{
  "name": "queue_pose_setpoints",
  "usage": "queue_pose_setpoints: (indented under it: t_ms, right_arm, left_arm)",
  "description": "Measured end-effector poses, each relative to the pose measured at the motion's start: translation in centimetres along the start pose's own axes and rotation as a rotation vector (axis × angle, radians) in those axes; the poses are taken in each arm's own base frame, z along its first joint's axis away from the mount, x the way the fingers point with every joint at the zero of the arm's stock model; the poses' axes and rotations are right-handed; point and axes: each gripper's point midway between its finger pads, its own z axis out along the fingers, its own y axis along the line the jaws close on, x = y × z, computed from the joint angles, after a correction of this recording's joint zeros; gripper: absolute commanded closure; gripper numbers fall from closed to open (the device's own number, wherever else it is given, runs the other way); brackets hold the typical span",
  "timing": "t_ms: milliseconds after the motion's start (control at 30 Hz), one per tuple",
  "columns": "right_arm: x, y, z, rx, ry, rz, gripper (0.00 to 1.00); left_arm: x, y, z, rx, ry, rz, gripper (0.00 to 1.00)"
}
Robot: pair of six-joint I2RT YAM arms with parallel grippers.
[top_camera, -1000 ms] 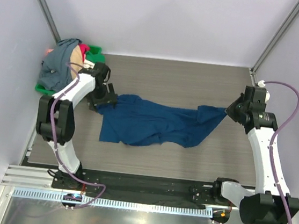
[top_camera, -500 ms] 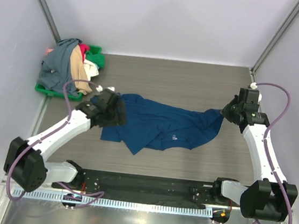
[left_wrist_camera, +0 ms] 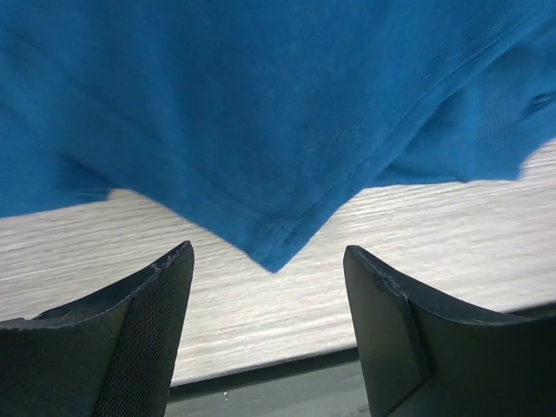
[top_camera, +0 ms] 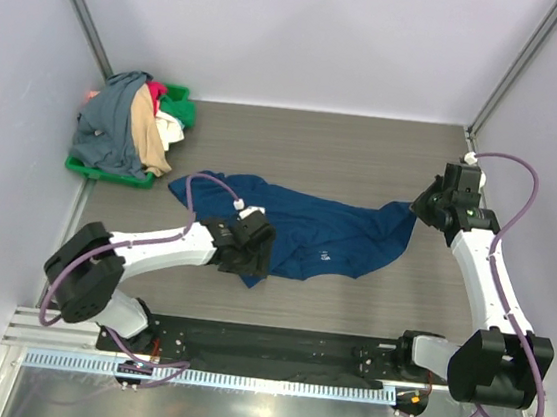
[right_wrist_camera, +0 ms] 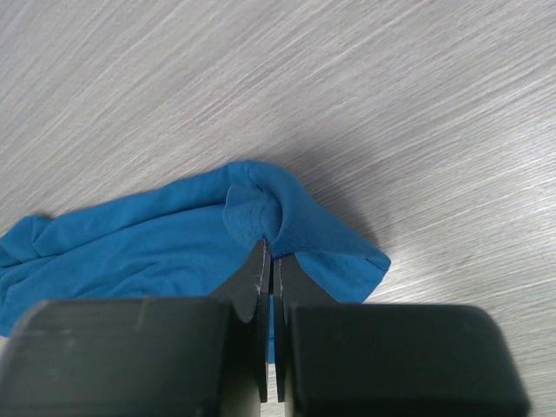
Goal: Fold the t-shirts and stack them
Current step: Flatten the tshirt out
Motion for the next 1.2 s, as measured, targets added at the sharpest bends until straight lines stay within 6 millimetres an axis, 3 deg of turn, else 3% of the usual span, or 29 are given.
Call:
queue_pose_setpoints:
  t_ms: [167,233,333,433,467,533,767,867,1000,1133,1200]
  right_arm:
    - [0.4,-0.3,0.2,0.007,0.009,-0.011,0.99]
    - [0.4,-0.3,0.2,0.007,0.009,-0.017,0.99]
    - [0.4,-0.3,0.2,0.007,0.009,-0.019,0.99]
    - [0.5,-0.4,0.3,0.008,0.012,-0.021,0.99]
    - [0.6,-0.4,0.3,0.009,0.013,-0.021,0.99]
    - [0.7,-0.5,0.3,0.011,0.016,-0.021,0.99]
    - [0.7,-0.5,0.3,0.01,0.016,-0.021,0.99]
    - [0.6,-0.4,-0.1,0.005,0.009,-0.02,0.99]
    - [-0.6,0.3,-2.0,-0.017,-0.019,-0.016,0.99]
    - [-4.0,2.4,-5.9,-0.082,-0.114,-0.01,0.99]
    - [-6.3,3.8,-9.0,-0.123,-0.182,-0.006,0.99]
  left_arm:
    - [1.9,-0.1,2.3,-0.055,0.065,0.034,0.33]
    - [1.7,-0.6,2.4,-0.054,0.057,0.031,0.37]
    - [1.7,-0.6,2.7,-0.072,0.043,0.041,0.51]
    - [1.6,-0.4,2.8,-0.086,0.033,0.036,0.76]
    - [1.5,-0.4,2.8,-0.089,0.031,0.034,0.88]
    - [1.4,-0.4,2.9,-0.089,0.025,0.031,1.0]
    - [1.2,-0.1,2.0,-0.103,0.019,0.036,1.0]
    - [-0.6,0.0,-1.0,-0.104,-0.035,0.047,1.0]
    - [-5.7,-1.4,-8.7,-0.019,-0.224,0.02,1.0]
    - [-9.8,-1.5,-17.1,0.064,-0.413,-0.019,1.0]
    - [-11.4,-0.9,-21.3,0.086,-0.496,-0.029,1.0]
